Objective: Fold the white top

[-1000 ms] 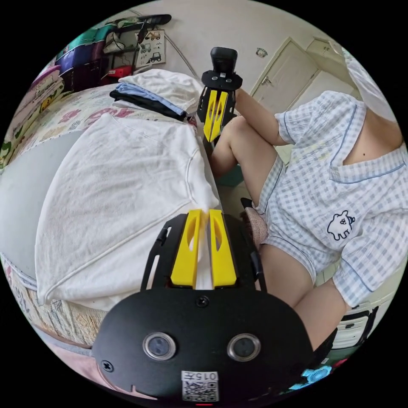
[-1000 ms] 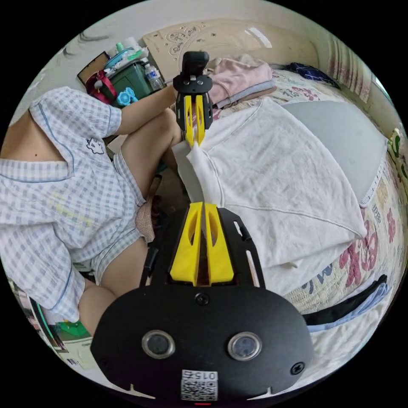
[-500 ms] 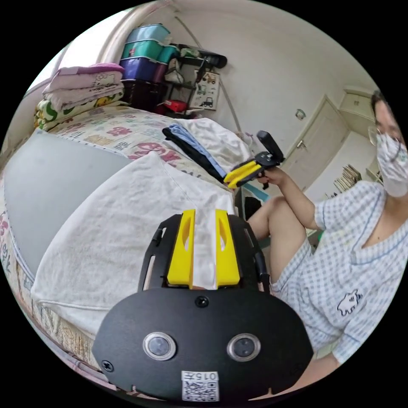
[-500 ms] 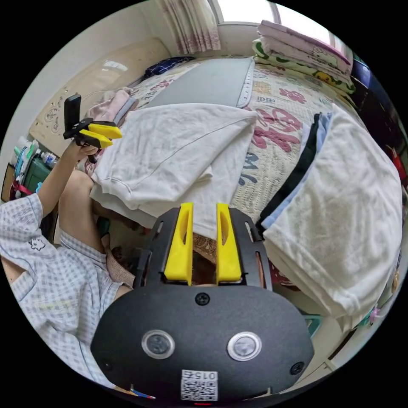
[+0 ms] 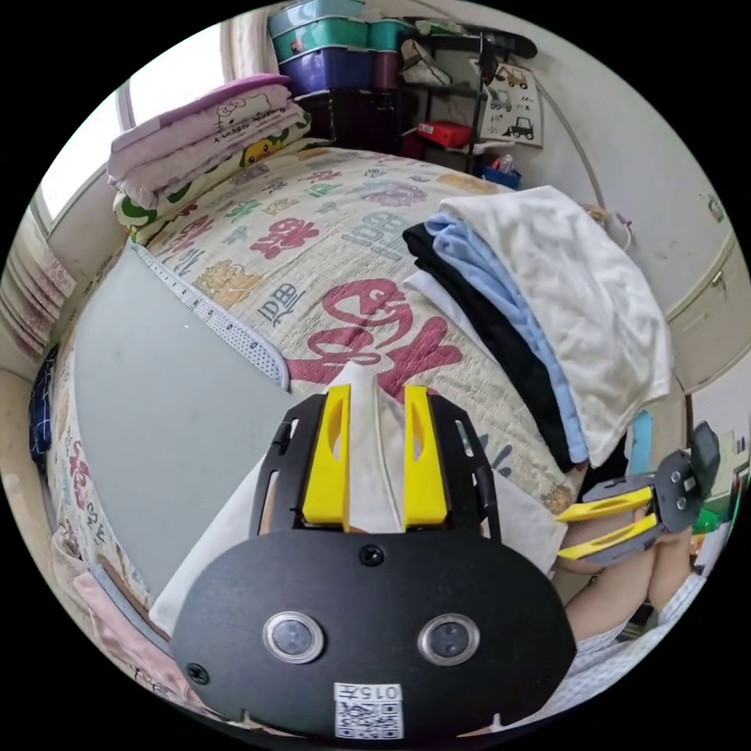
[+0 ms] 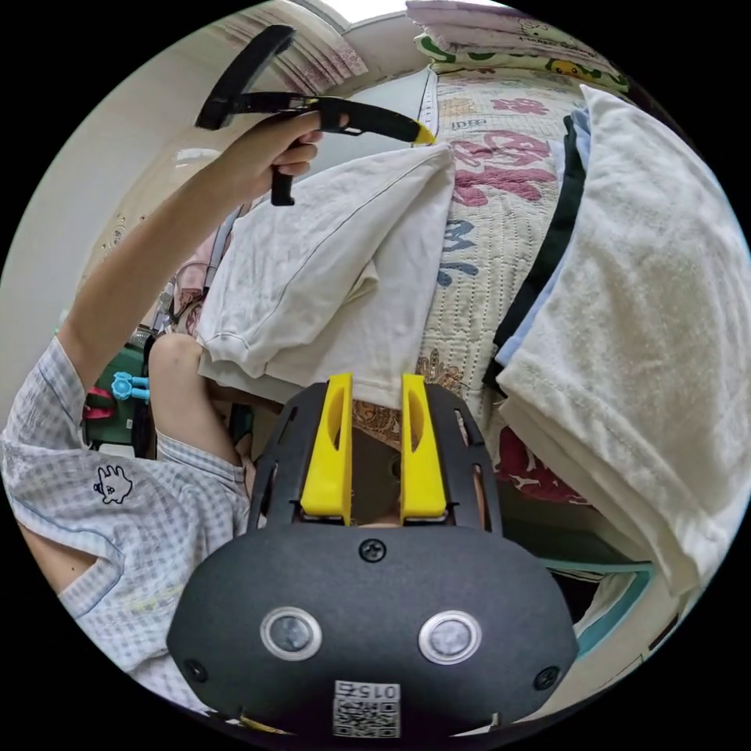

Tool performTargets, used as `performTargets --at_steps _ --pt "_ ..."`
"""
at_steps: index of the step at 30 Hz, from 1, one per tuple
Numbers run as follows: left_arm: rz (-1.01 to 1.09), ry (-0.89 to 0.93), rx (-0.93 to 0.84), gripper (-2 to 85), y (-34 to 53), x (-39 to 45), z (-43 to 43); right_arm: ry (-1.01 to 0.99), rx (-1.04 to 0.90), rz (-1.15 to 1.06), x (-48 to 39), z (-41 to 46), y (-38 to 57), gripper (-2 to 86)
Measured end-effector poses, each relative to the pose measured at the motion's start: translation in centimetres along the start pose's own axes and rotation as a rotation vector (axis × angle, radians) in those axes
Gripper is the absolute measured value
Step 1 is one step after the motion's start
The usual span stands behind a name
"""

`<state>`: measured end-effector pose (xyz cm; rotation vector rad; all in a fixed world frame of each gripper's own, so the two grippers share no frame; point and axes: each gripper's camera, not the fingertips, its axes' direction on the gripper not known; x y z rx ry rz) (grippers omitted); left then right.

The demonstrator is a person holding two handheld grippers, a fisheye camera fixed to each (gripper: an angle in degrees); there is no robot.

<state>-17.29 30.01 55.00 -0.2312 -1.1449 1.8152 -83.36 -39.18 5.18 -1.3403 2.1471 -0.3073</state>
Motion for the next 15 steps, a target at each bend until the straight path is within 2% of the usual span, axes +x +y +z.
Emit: performTargets --at_steps 3,8,12,15 --pt "-0.05 -0.065 -0.076 10.0 -1.2 -1.2 3.9 0.008 -0.037 -0.02 -0.3 0.3 -0.5 9.6" --pt "-0.097 -0.017 -0.132 8.3 -0.7 -3.8 6.5 -0.03 -0.037 -0.049 -0.9 -1.0 -0.2 7.3" --pt "-0.091 -0.012 -0.141 4.5 0.2 -4.4 6.0 0.009 -0.053 -0.115 -3.0 -1.8 0.3 3.0" --pt "-0.13 0.025 -0.078 2.7 1.5 -6.1 3.5 0.045 -0.008 -0.113 -3.9 -3.4 1.8 1.1"
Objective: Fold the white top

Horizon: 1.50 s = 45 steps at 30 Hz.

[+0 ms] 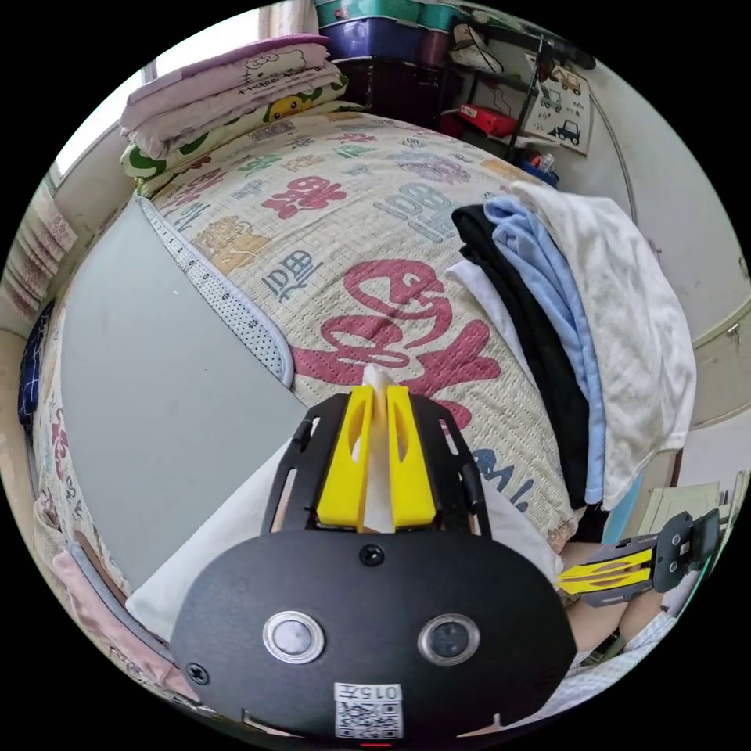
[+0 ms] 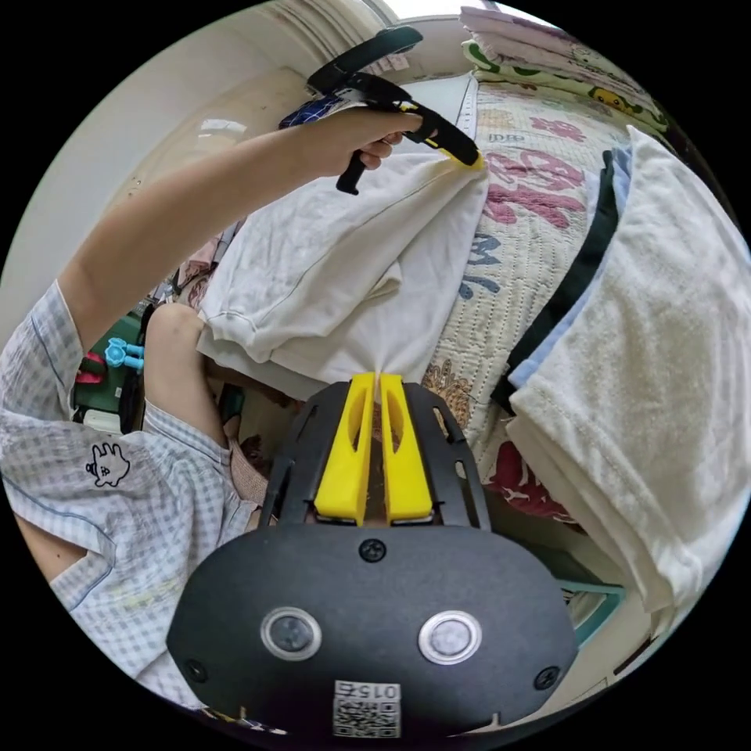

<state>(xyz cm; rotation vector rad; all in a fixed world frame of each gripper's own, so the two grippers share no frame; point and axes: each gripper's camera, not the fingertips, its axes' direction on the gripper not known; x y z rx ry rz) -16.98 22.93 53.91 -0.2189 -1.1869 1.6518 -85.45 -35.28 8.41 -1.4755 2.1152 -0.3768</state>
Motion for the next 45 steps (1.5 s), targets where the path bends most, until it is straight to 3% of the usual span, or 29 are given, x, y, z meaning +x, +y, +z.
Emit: performTargets --at_steps 8,10,15,20,26,29,32,37,39,42,45 --pt "-0.041 0.164 0.403 1.7 4.9 -2.7 -14.1 0.264 0.338 0.197 -1.2 -9.8 11.0 0.0" --pt "-0.073 0.242 0.47 1.6 6.4 -4.0 -17.0 0.286 0.447 0.129 -2.9 -11.8 13.8 0.0" --pt "-0.108 0.318 0.577 1.6 13.6 -10.1 -22.0 -0.064 0.611 -0.234 -8.3 -12.6 18.7 0.0" --pt "-0.206 0.394 0.658 1.8 27.5 -20.5 -26.1 -0.253 0.417 -0.574 -18.8 -4.8 16.5 0.1" --pt "-0.31 0.175 0.534 2.9 39.9 -28.6 -23.9 -0.282 0.037 -0.68 -29.0 10.0 14.0 0.3" --pt "-0.377 0.165 0.491 3.7 43.6 -31.2 -21.9 -0.314 -0.13 -0.735 -31.2 16.1 14.7 0.5" --pt "-0.421 0.178 0.548 3.6 47.2 -32.3 -21.8 -0.422 -0.144 -0.813 -32.3 17.7 16.9 1.8" --pt "-0.472 0.264 0.604 6.9 48.8 -33.5 -22.3 -0.118 0.047 -0.674 -30.5 19.3 18.6 8.0" --pt "-0.465 0.271 0.602 8.1 48.0 -33.4 -22.2 -0.001 0.008 -0.64 -29.9 21.6 18.7 9.5" --pt "-0.465 0.327 0.557 9.0 45.9 -33.4 -20.6 0.014 -0.123 -0.638 -29.9 25.9 18.9 12.1" --pt "-0.451 0.325 0.504 9.0 43.6 -32.9 -19.1 0.092 -0.131 -0.644 -30.0 28.8 19.7 8.8"
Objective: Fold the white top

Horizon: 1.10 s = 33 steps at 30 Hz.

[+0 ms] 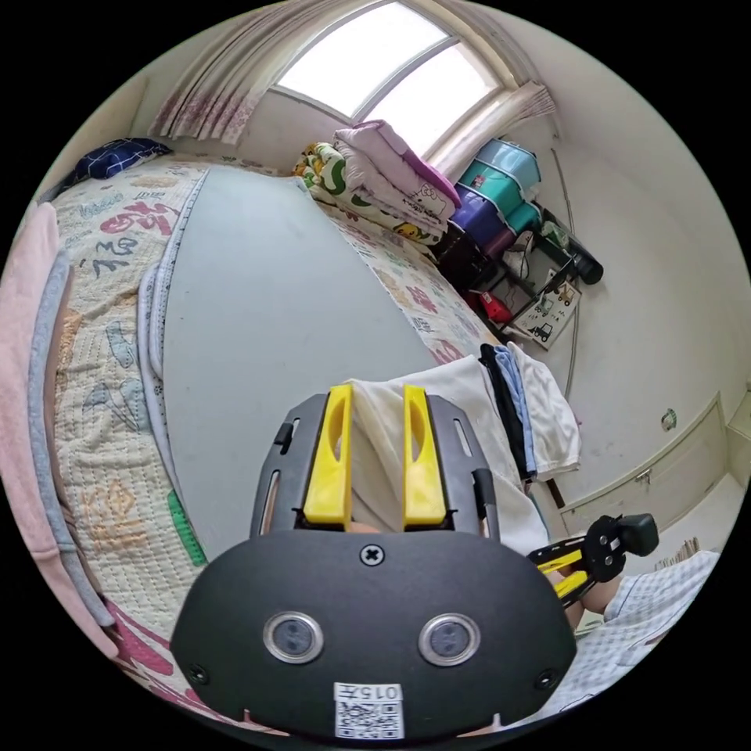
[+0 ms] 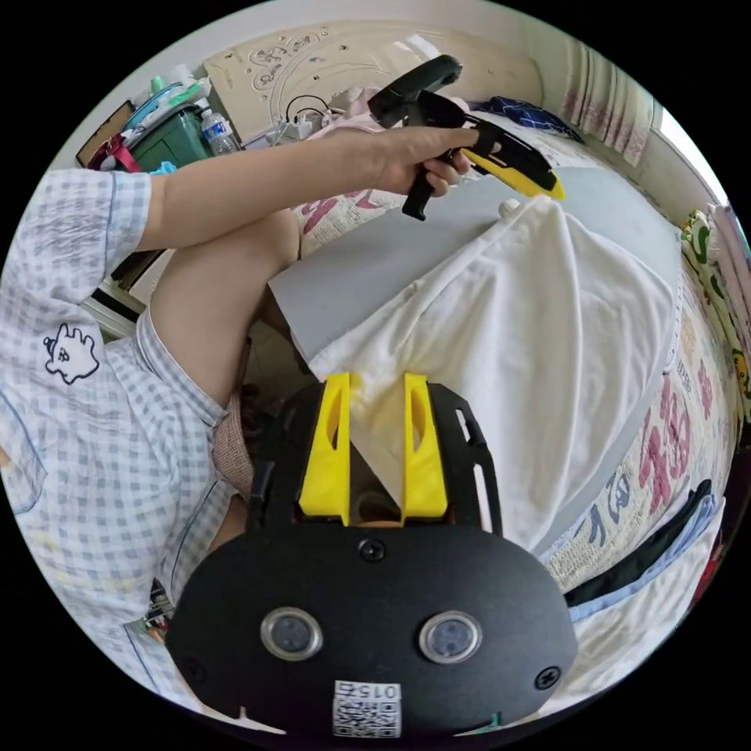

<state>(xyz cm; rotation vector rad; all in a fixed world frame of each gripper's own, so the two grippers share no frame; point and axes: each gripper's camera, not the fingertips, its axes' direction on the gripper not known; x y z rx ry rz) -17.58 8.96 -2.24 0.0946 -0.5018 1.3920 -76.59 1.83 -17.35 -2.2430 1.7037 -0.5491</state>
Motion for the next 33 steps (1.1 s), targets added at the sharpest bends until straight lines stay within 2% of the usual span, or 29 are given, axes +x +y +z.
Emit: performTargets --at_steps 2,7,10,17,23,28,33 --pt "0.027 -0.042 -0.042 6.9 -0.2 0.7 1.4 0.028 -0.007 -0.013 -0.3 1.2 0.6 3.4" --pt "0.014 -0.013 0.003 1.5 -0.3 1.1 -0.2 -0.168 0.125 -0.074 -0.9 1.3 1.7 1.5" --pt "0.01 -0.025 0.029 0.9 -0.2 1.7 -1.1 -0.189 0.18 -0.107 -1.7 1.8 1.6 1.1" --pt "0.137 -0.293 -0.143 0.8 -0.8 4.5 3.1 -0.164 0.028 -0.1 -0.7 9.2 -0.4 1.2" --pt "0.163 -0.37 -0.183 1.5 -0.5 6.5 6.3 -0.222 0.029 -0.061 2.3 10.4 -1.1 2.8" --pt "0.143 -0.342 -0.174 4.6 -0.6 7.5 6.4 -0.218 0.033 -0.056 4.5 9.1 -1.2 5.7" --pt "0.185 -0.334 -0.037 7.9 -0.5 10.3 3.5 -0.327 0.178 -0.042 8.7 3.4 1.6 6.0"
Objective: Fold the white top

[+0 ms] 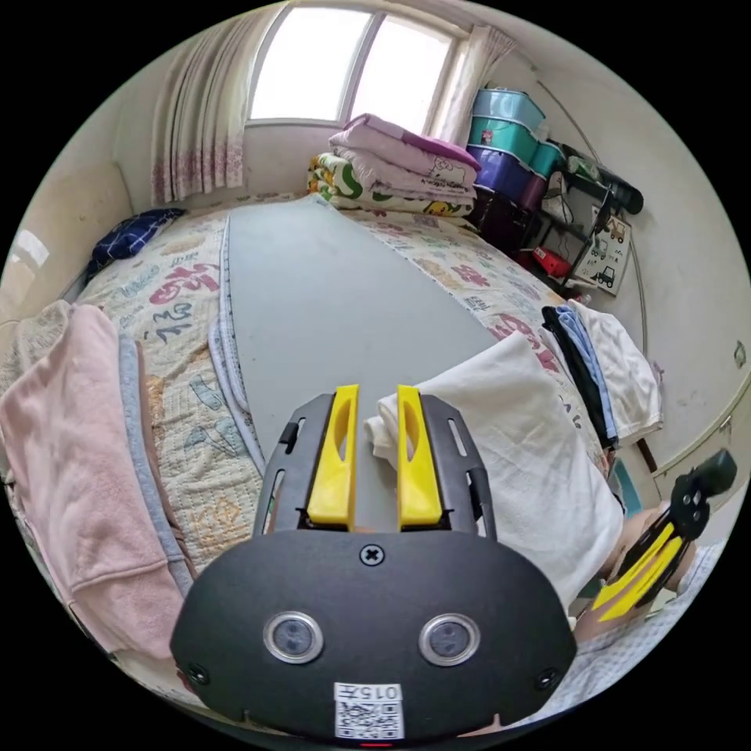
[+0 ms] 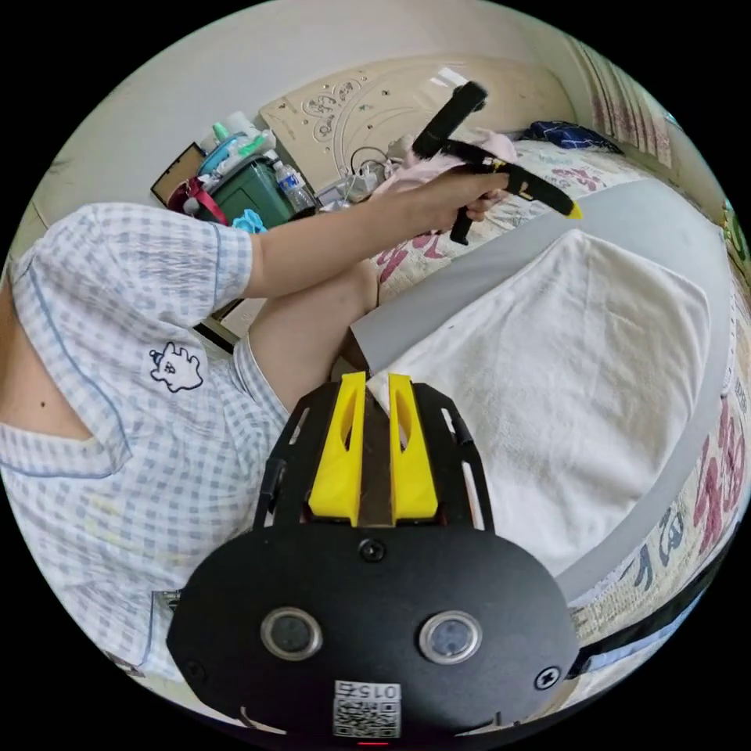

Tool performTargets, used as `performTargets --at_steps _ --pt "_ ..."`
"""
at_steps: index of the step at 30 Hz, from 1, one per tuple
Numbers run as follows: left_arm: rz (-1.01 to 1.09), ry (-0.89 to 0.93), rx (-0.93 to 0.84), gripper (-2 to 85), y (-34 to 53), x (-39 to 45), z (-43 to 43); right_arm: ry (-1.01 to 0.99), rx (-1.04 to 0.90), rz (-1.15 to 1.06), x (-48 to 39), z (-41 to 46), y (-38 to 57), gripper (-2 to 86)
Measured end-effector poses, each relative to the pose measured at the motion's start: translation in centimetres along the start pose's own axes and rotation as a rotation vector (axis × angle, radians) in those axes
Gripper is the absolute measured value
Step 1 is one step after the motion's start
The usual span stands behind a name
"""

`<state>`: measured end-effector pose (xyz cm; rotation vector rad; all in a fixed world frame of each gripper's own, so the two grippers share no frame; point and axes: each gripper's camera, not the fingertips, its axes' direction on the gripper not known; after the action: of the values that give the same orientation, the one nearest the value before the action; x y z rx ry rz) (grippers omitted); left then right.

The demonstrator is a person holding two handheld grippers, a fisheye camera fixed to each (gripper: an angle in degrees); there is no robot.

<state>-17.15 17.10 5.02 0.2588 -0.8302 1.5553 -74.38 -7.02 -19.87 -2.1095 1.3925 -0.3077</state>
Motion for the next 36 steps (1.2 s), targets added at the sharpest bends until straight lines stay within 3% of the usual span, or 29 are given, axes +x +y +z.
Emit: performTargets --at_steps 3,7,11,17,20,30,36 --pt "0.049 -0.048 0.093 7.9 -0.1 3.3 -2.7 0.098 0.126 0.084 2.1 -5.5 2.5 6.5" --pt "0.098 0.185 0.074 9.8 -3.6 8.3 -1.9 0.337 0.141 0.399 7.8 -9.9 6.6 8.9" --pt "0.149 0.293 0.017 11.3 -9.8 15.4 2.5 0.222 0.158 0.606 13.7 -11.0 9.0 11.4" --pt "0.206 0.186 -0.313 9.4 -14.7 21.9 14.6 0.146 0.068 0.632 17.2 -9.1 6.9 10.0" --pt "0.222 0.159 -0.369 4.7 -15.0 22.0 17.3 0.177 0.031 0.614 17.7 -8.7 5.5 6.2" --pt "0.283 -0.009 -0.295 3.3 -14.1 22.6 19.9 0.24 -0.093 0.558 18.5 -8.6 -0.7 3.8" --pt "0.126 0.223 -0.219 3.7 -14.4 14.9 16.3 0.23 -0.101 0.575 19.3 -11.4 -3.5 7.0"
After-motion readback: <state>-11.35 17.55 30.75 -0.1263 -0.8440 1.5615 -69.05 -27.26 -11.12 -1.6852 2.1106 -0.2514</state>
